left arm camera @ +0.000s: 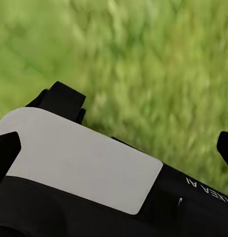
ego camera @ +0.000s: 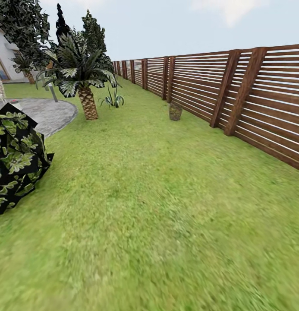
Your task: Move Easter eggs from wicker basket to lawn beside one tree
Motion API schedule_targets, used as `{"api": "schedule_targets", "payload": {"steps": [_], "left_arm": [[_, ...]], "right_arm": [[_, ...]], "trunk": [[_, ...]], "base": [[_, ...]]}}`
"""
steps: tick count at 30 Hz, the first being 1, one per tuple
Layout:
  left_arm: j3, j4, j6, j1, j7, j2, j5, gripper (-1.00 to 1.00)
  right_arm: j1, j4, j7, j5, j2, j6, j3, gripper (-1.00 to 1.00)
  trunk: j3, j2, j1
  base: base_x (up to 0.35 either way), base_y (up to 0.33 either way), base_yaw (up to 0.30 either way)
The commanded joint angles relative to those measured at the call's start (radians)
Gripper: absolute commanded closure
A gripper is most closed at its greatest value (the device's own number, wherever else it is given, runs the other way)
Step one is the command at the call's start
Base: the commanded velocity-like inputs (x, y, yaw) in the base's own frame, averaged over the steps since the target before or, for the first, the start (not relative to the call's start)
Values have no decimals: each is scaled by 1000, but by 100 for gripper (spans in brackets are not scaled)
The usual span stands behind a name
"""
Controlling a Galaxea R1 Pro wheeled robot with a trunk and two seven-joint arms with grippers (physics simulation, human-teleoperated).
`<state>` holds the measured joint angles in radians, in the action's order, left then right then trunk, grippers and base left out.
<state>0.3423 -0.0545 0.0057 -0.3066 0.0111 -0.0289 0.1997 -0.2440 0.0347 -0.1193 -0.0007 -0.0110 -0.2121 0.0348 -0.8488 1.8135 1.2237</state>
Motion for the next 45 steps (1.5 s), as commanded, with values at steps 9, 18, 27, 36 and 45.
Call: {"api": "schedule_targets", "payload": {"steps": [9, 18, 27, 36, 45], "left_arm": [[-2, -1, 1, 0, 1, 0, 10, -100], [-2, -1, 1, 0, 1, 0, 10, -100], [-2, -1, 0, 0, 1, 0, 10, -100], [-2, -1, 1, 0, 1, 0, 10, -100], [-1, -1, 2, 0, 1, 1, 10, -100]], "right_arm": [[-1, 3, -3, 1, 2, -9, 4, -100], [-1, 2, -3, 1, 3, -9, 3, -100], [-1, 2, -3, 1, 3, -9, 3, -100], [-1, 2, -3, 1, 4, -9, 3, -100], [-2, 2, -3, 1, 3, -9, 3, -100]], "trunk": [[-1, 0, 1], [-1, 0, 1], [-1, 0, 1], [-1, 0, 1], [-1, 0, 1]], "base": [[337, 0, 0], [337, 0, 0], [337, 0, 0], [337, 0, 0], [337, 0, 0]]}}
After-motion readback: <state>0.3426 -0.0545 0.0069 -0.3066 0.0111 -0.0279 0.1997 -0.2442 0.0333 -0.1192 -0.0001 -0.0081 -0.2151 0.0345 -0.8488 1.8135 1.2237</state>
